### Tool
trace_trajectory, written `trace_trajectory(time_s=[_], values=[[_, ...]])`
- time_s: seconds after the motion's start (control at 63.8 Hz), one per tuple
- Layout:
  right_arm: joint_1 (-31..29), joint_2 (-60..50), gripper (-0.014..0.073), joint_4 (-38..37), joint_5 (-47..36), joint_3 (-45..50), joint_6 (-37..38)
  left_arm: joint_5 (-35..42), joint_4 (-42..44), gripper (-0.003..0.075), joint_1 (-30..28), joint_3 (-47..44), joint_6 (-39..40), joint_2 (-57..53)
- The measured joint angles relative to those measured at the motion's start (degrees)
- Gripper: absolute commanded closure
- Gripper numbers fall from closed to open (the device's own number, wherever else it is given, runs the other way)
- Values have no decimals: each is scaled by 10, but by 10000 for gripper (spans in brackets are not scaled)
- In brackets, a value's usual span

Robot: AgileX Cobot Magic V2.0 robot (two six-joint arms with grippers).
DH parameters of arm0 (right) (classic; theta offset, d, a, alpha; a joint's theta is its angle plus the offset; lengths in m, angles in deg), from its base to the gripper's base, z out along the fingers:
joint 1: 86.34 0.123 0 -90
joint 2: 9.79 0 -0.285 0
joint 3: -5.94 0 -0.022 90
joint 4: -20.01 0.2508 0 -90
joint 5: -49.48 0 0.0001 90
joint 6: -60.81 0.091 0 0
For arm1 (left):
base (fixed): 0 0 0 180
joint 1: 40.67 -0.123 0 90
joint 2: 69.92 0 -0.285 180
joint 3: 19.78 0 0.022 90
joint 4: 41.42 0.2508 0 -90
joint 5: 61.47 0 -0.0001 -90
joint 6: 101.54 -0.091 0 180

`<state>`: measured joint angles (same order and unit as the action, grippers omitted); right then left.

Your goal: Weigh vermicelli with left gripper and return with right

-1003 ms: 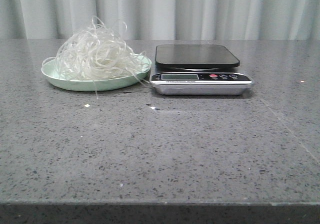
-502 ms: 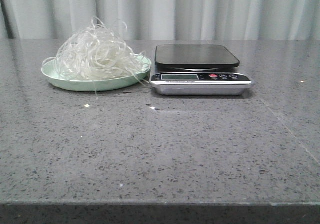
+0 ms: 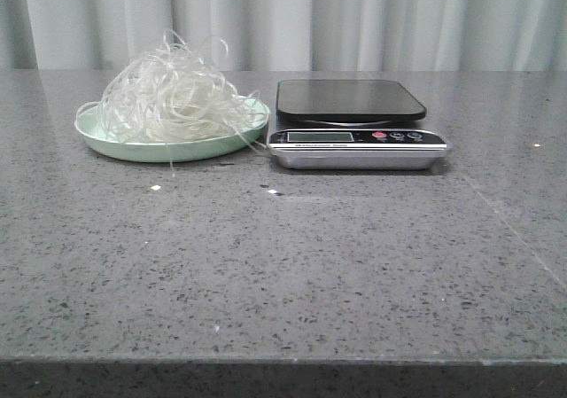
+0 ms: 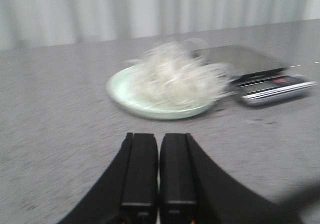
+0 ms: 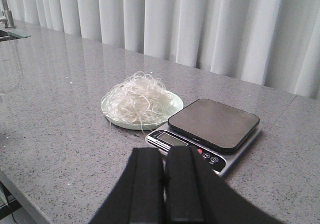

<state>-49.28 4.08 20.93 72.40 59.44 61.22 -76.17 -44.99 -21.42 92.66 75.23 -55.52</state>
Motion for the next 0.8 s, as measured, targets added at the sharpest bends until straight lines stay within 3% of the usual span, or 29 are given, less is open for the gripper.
trace_trajectory(time_s=[0.157,0.266,0.799], values=[[0,0,425,0,0,0,0,92,5,586,-101,-80,0,-26],[0,0,425,0,0,0,0,95,6,586,-138,-99,0,-64],[0,0,425,0,4,0,0,89,16,586,-153,-99,0,-69]])
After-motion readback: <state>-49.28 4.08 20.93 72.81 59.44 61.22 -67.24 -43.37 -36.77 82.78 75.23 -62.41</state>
